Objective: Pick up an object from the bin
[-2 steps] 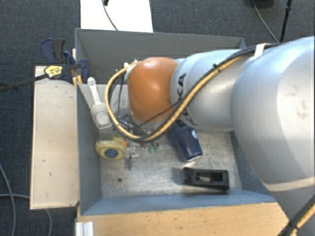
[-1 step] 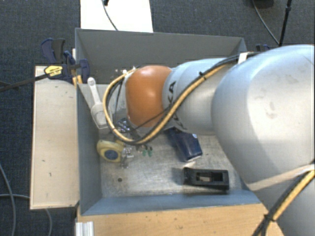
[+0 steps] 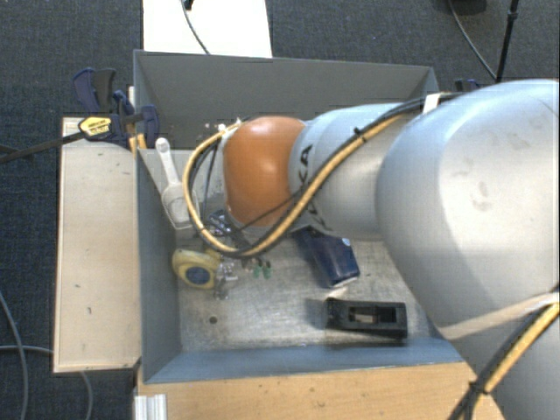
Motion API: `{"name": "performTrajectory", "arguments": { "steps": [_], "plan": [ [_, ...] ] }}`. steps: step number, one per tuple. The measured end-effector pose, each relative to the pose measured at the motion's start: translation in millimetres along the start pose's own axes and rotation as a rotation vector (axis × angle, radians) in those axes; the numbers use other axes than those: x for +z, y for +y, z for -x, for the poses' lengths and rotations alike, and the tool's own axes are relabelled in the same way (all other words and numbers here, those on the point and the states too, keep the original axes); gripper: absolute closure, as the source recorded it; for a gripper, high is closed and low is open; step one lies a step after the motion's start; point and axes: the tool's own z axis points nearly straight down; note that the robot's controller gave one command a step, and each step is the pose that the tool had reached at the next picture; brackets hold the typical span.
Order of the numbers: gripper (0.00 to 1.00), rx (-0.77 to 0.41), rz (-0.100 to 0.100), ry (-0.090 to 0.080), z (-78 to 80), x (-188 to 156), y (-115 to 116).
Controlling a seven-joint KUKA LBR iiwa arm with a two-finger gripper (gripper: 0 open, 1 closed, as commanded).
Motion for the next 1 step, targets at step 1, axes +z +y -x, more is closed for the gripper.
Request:
{"name": "performTrajectory", "arguments": {
  "steps": [1],
  "plan": [
    [1.00,-0.256,-0.002,0.000,-5.2,-169.7,-16.2]
  ]
}}
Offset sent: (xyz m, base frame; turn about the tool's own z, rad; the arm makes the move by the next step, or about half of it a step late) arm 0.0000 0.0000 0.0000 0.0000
